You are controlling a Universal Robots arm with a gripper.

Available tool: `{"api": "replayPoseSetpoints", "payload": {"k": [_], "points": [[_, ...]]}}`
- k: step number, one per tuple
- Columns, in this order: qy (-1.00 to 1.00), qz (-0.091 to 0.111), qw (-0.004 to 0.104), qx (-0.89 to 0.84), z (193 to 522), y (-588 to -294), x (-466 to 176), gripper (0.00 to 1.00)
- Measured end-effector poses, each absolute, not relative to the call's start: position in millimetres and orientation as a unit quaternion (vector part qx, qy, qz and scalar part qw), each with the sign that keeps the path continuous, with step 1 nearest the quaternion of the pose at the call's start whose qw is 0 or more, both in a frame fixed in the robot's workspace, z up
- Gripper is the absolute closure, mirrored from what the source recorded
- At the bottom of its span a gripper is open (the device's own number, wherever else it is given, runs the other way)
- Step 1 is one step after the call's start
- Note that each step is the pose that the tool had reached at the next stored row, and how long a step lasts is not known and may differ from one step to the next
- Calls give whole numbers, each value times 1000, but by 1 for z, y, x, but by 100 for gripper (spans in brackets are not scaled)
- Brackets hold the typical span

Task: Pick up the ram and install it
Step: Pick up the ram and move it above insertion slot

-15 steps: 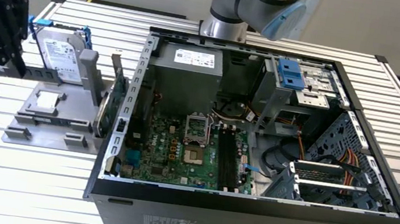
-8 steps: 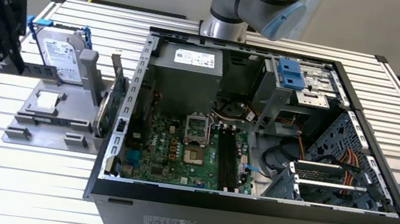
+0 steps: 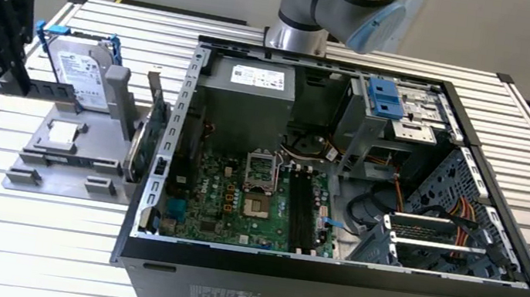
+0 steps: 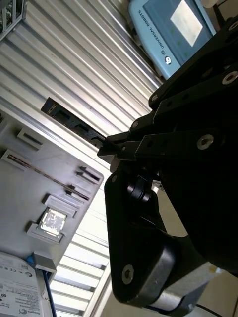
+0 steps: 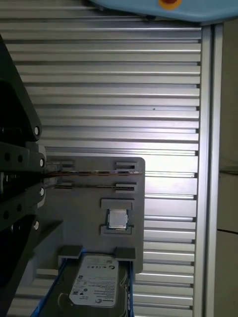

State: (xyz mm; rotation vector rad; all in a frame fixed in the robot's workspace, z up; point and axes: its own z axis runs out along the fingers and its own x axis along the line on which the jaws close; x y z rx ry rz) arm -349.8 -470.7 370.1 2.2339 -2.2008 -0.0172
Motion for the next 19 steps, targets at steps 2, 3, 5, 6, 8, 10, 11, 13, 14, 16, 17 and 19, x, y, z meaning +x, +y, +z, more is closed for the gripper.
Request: {"api": "replayPoseSetpoints", "payload": {"k": [2, 3, 5, 6, 8, 10, 11, 13, 14, 16, 17, 19], "points": [[-702, -5, 3, 712, 371, -471, -350, 100], [-702, -5, 3, 712, 371, -471, -350, 100], [-702, -5, 3, 712, 371, -471, -350, 100], [-702, -5, 3, 712, 371, -471, -350, 100], [-702, -6, 3, 712, 371, -471, -350, 100], [-702, -6, 3, 712, 371, -471, -350, 100], [-702, -6, 3, 712, 371, -471, -350, 100], [-702, -6, 3, 712, 371, -471, -350, 100], [-702, -6, 3, 712, 371, -471, -350, 100], [-702, -6, 3, 712, 371, -471, -348, 100], [-702, -5, 3, 712, 371, -471, -347, 100], [-702, -6, 3, 712, 371, -471, -344, 100]]}}
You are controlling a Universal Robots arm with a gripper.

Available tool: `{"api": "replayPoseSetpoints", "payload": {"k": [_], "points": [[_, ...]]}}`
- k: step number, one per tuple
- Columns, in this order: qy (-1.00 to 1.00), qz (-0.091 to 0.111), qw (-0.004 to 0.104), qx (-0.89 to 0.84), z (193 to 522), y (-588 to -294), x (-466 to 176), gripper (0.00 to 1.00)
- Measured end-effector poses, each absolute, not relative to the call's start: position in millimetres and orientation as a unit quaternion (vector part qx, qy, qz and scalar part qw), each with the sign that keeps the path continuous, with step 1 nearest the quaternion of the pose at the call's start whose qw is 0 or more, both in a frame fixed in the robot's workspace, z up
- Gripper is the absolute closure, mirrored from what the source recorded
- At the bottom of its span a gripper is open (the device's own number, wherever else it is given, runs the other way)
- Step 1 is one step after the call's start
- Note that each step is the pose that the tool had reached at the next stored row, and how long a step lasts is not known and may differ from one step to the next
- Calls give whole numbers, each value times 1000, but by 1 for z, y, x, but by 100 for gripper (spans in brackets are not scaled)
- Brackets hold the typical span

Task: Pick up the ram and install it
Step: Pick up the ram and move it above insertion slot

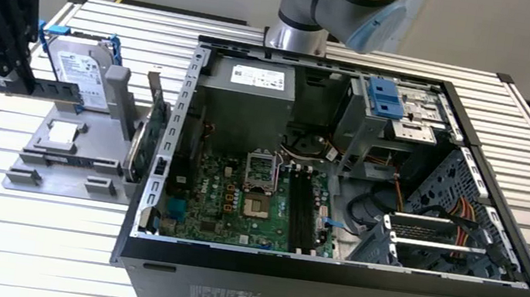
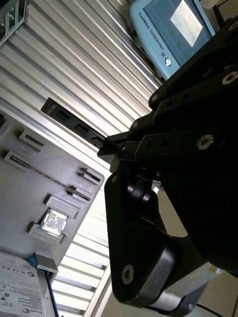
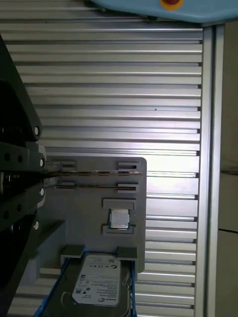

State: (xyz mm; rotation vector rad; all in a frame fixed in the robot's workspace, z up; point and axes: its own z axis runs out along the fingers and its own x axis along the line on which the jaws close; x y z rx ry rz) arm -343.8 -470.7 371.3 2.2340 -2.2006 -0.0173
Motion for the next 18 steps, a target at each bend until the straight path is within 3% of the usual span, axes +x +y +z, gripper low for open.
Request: {"api": "replayPoseSetpoints", "payload": {"k": [18], "points": [[-702, -6, 3, 712, 372, -471, -315, 100]]}}
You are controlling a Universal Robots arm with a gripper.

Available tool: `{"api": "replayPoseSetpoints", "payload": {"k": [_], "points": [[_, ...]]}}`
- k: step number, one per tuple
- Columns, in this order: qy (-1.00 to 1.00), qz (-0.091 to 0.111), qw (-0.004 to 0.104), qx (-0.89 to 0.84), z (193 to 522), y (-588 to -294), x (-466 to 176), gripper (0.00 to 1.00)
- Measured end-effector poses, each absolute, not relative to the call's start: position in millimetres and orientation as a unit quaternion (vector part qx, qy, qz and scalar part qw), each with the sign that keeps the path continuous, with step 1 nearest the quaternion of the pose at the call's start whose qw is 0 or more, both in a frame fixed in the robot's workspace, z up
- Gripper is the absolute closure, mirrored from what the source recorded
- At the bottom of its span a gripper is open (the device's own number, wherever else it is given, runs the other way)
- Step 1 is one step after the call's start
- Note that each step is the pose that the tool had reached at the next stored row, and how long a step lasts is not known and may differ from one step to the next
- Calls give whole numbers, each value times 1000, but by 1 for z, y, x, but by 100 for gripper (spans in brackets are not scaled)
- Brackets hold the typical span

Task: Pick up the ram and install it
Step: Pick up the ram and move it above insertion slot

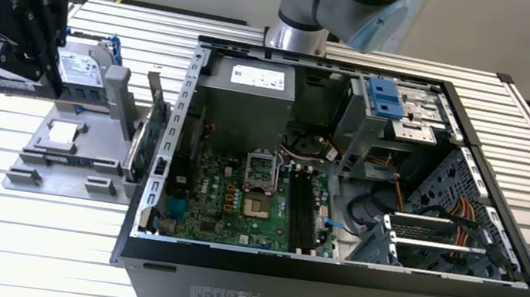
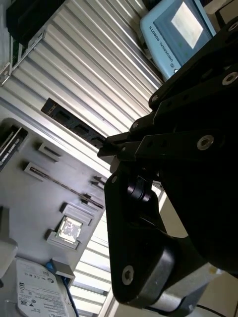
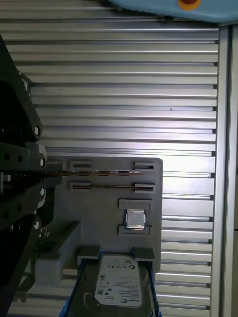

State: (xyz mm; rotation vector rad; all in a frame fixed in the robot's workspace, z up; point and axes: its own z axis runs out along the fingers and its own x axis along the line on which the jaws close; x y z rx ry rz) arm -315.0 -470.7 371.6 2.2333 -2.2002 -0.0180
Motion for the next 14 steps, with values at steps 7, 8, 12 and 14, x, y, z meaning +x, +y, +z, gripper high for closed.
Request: {"api": "replayPoseSetpoints", "payload": {"k": [7, 8, 12, 14], "points": [[-702, -6, 3, 712, 372, -471, -302, 100], [-702, -6, 3, 712, 372, -471, -300, 100], [-702, -6, 4, 712, 372, -471, -292, 100], [-702, -6, 4, 712, 372, -471, -289, 100]]}}
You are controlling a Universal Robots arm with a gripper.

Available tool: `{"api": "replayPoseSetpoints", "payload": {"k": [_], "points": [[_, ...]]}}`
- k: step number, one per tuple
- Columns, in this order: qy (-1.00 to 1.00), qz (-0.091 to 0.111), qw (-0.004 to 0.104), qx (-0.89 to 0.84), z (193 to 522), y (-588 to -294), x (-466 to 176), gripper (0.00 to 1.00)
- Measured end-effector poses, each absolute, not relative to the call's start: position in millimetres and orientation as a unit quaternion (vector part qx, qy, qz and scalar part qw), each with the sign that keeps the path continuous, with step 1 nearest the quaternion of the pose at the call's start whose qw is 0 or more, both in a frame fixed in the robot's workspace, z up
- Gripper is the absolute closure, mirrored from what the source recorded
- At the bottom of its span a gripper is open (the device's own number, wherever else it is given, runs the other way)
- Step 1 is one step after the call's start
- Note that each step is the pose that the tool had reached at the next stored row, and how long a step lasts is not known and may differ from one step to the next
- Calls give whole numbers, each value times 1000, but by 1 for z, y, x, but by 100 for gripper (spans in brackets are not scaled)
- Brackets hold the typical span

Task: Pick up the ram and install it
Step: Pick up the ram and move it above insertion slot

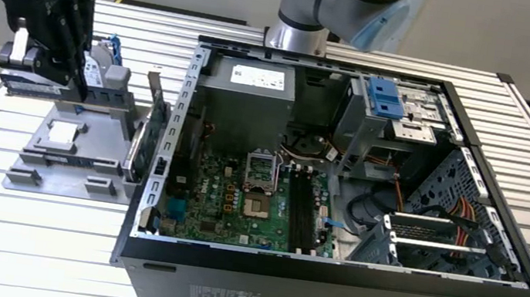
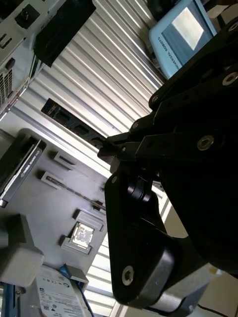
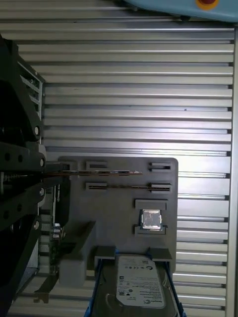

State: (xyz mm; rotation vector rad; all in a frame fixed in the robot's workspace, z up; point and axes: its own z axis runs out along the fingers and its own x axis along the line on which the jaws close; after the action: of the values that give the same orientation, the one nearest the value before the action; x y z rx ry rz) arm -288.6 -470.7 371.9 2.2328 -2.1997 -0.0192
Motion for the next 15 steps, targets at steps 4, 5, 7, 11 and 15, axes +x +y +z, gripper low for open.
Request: {"api": "replayPoseSetpoints", "payload": {"k": [4, 5, 7, 11, 15], "points": [[-702, -6, 4, 712, 372, -471, -281, 100], [-702, -6, 4, 712, 372, -471, -279, 100], [-702, -6, 4, 712, 372, -471, -274, 100], [-702, -7, 4, 712, 372, -471, -266, 100], [-702, -7, 4, 712, 372, -471, -257, 100]]}}
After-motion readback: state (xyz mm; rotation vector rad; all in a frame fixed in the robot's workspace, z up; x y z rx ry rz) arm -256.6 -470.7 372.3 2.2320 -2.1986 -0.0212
